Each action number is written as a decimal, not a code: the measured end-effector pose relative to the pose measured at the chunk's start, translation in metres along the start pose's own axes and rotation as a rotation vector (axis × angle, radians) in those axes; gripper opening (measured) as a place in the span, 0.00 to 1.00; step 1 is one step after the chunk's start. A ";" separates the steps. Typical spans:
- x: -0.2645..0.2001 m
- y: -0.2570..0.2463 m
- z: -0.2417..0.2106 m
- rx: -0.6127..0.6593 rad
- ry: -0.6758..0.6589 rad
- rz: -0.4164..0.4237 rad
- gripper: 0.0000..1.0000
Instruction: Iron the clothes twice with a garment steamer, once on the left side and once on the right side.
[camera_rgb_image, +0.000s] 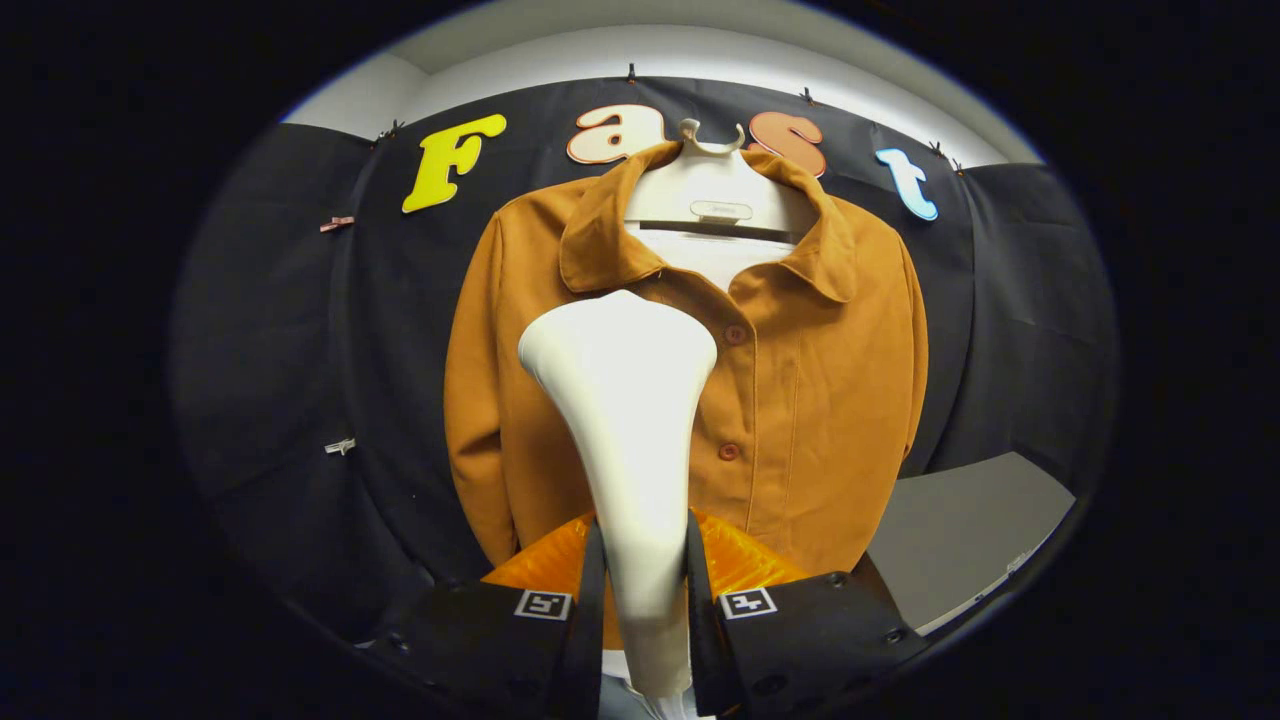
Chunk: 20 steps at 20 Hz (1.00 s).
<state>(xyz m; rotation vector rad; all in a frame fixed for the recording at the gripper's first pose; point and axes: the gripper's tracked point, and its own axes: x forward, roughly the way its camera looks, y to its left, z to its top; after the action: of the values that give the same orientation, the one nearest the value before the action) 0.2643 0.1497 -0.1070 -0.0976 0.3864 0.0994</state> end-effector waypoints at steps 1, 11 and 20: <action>0.004 0.000 -0.003 0.001 0.011 -0.004 0.39; 0.051 0.004 -0.070 0.043 0.217 -0.010 0.39; 0.058 0.002 -0.115 0.052 0.329 -0.013 0.39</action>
<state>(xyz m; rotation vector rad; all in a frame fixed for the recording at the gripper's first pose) 0.2748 0.1431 -0.2348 -0.0649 0.7161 0.0602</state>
